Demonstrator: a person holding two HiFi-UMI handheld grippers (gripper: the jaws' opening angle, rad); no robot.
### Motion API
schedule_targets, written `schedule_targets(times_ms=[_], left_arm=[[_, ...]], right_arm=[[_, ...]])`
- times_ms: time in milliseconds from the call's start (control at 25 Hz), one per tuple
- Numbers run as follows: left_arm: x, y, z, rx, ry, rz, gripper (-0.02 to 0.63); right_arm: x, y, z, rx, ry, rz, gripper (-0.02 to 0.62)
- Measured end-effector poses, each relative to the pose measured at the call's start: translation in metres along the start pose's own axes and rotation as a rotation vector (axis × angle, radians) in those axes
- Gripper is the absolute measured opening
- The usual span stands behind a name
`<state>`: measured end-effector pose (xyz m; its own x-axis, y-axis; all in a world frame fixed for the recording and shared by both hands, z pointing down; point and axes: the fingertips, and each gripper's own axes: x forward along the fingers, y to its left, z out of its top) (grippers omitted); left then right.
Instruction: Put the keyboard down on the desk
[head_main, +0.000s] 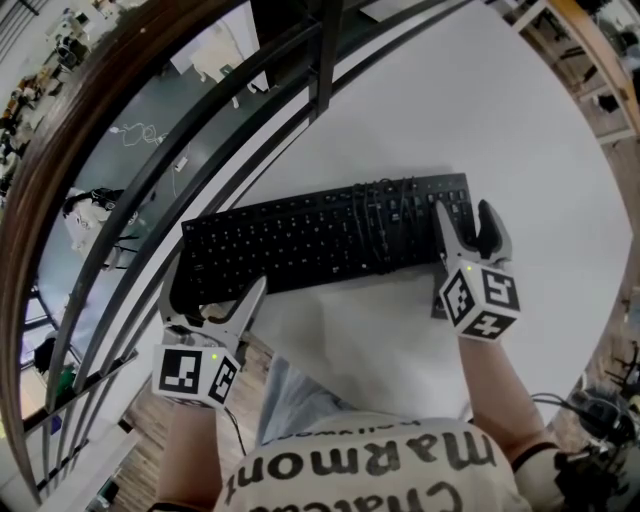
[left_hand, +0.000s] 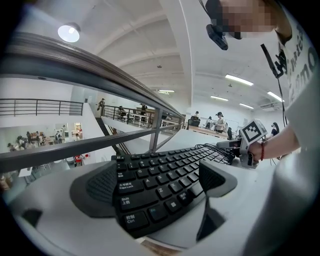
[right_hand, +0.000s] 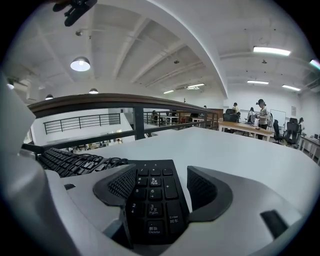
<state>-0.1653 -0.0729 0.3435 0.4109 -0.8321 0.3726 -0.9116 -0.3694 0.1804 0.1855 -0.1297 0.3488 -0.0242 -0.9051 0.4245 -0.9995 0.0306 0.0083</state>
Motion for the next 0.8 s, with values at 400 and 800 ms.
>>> schedule_targets(times_ms=[400, 800], left_arm=[[0.0, -0.0004, 0.0005, 0.0, -0.002, -0.001, 0.502], [-0.001, -0.0008, 0.0016, 0.009, -0.008, -0.001, 0.502]], right_arm=[[-0.0004, 0.0002, 0.001, -0.016, 0.001, -0.008, 0.337], [-0.0004, 0.0, 0.0018, -0.014, 0.006, -0.007, 0.337]])
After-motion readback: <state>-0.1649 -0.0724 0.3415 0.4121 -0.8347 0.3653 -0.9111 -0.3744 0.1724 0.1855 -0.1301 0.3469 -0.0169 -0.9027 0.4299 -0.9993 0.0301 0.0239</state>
